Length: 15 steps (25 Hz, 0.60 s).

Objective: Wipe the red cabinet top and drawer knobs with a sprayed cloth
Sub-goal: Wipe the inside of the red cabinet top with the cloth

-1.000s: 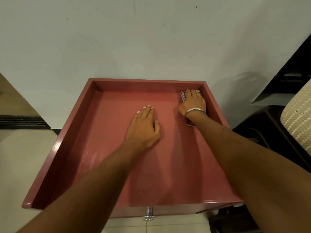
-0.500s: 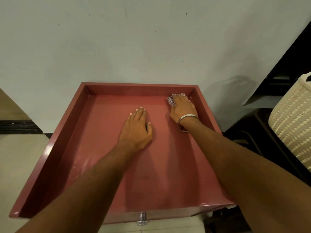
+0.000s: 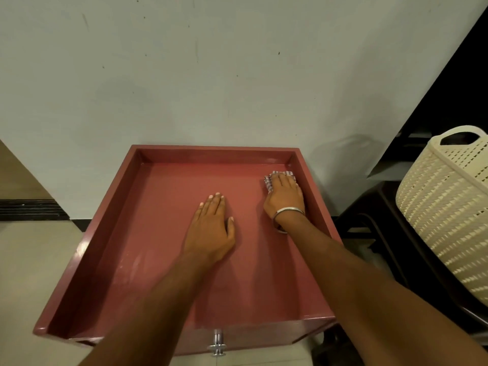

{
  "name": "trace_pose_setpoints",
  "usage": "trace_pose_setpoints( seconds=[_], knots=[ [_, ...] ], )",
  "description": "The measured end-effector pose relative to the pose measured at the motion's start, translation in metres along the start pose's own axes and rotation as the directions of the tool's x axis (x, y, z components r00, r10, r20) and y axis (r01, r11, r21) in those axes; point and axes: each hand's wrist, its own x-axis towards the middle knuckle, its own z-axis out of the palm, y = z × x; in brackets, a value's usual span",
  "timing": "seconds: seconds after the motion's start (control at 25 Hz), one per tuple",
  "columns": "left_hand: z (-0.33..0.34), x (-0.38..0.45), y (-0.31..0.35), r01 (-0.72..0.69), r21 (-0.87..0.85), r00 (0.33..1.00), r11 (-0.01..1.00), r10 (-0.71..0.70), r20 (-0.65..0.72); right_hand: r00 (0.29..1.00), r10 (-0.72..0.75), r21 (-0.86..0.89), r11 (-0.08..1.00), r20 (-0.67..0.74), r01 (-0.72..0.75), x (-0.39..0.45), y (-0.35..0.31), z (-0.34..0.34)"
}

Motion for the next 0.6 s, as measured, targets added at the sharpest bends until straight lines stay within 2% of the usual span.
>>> trace_pose_setpoints(
  seconds=[0.08,0.24,0.32,0.44,0.6],
  knots=[
    [-0.001,-0.005,0.002,0.018,0.005,1.0,1.0,-0.018,-0.01,0.996,-0.083,0.0,0.997,0.031,0.083,-0.01,0.004,0.0],
    [-0.005,-0.021,0.01,0.001,-0.028,1.0,1.0,-0.001,0.001,0.999,0.035,0.014,0.999,-0.024,-0.035,-0.023,0.015,-0.009],
    [-0.006,-0.026,0.006,0.002,-0.014,1.0,1.0,-0.002,-0.009,0.999,0.01,-0.01,1.0,-0.038,-0.01,-0.032,0.009,-0.008],
    [-0.005,-0.032,0.009,0.019,-0.015,1.0,1.0,-0.019,-0.016,0.998,-0.052,-0.006,0.999,0.017,0.052,-0.043,0.016,-0.011],
    [-0.007,-0.046,0.011,0.002,-0.009,1.0,1.0,-0.002,-0.005,0.999,0.018,-0.005,1.0,-0.029,-0.019,-0.059,0.012,-0.015]
  ],
)
